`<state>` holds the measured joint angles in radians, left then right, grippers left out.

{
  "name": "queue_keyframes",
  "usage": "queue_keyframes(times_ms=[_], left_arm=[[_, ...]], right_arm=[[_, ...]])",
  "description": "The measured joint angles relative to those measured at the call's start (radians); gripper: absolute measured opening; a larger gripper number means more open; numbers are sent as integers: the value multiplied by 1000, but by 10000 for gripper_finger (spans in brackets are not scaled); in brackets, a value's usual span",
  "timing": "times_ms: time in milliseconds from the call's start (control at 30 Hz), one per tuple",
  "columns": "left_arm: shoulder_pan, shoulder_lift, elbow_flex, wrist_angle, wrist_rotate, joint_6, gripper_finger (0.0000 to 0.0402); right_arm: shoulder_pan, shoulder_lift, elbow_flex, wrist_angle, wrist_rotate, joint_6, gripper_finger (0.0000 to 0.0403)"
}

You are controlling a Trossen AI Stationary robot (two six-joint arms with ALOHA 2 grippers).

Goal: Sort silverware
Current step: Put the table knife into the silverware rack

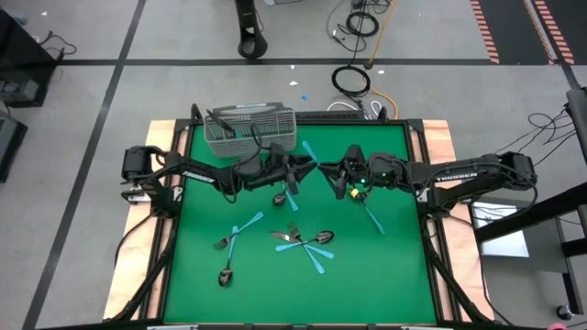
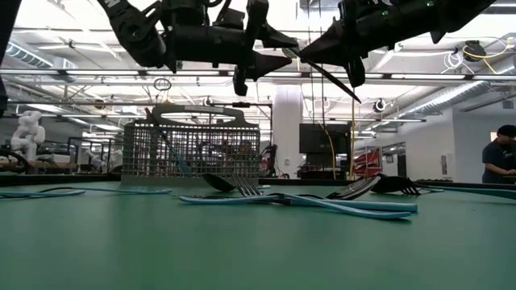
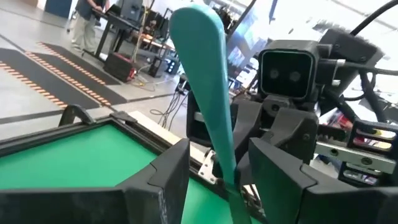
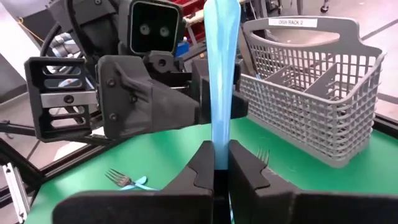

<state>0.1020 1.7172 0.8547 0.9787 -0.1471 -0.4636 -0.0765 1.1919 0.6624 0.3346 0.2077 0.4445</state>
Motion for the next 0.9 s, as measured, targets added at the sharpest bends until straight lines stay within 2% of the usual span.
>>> queue_keyframes(times_ms=[500,733,900], left_arm=[[0,42,69,-42,-9,27,164],[0,43,69,-34,-15,35,125],[7,43,69,-24,-19,55,102]], right_arm=[[-1,37,0,74,3,-45,4],[0,37,0,74,75,-76,4],[0,37,0,85,79,-96,4]])
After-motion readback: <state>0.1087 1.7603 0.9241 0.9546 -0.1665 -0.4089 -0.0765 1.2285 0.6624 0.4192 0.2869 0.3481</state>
